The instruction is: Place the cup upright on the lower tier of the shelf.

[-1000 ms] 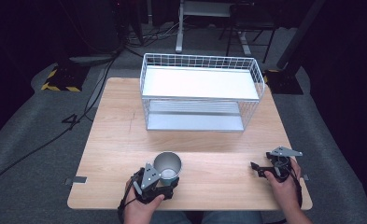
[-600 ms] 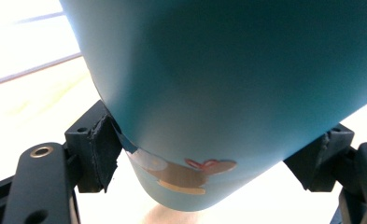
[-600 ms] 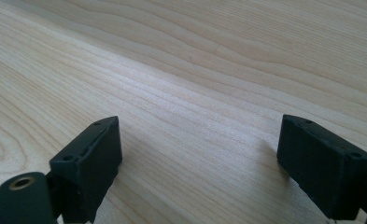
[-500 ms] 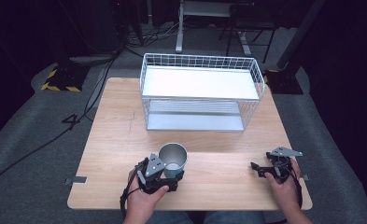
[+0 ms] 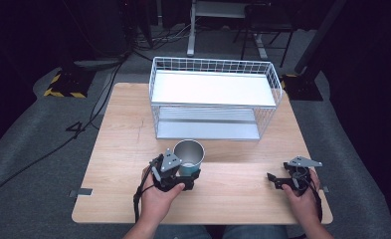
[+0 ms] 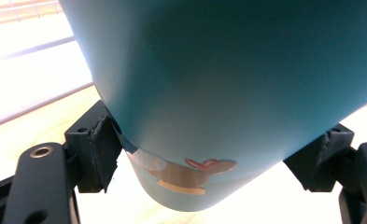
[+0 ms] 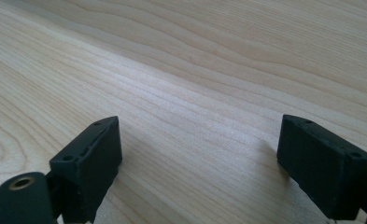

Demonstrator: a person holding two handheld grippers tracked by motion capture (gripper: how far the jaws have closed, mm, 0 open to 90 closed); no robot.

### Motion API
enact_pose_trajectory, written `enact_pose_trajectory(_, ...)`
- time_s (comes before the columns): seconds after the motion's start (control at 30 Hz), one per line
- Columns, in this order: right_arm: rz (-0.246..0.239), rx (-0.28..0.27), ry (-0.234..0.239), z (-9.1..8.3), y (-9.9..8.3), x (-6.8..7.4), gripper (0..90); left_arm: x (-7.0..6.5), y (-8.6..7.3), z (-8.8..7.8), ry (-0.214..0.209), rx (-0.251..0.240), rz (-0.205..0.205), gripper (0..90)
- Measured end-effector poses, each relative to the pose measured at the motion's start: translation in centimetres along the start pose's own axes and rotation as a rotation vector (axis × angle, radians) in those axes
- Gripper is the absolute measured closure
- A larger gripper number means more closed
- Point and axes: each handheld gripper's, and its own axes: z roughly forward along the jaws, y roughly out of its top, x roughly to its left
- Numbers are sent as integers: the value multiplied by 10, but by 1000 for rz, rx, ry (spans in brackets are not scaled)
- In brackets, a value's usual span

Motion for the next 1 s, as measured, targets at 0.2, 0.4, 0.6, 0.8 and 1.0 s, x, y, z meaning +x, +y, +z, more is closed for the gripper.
enact_pose_trajectory(0.2, 0, 0, 0, 0, 0, 0, 144, 3, 10, 10, -8, -7, 6, 223)
enact_pose_trajectory(0.4, 0, 0, 0, 0, 0, 0, 144, 9, 19, 21, -2, -13, 12, 223)
enact_pose_trajectory(0.6, 0, 0, 0, 0, 0, 0, 144, 13, 28, 33, -7, -31, 21, 223)
enact_pose_trajectory(0.8, 1, 1, 0, 0, 0, 0, 144, 17, 34, 42, -14, -51, 16, 222)
enact_pose_trajectory(1.0, 0, 0, 1, 0, 0, 0, 144, 22, 41, 50, -16, -58, 4, 222)
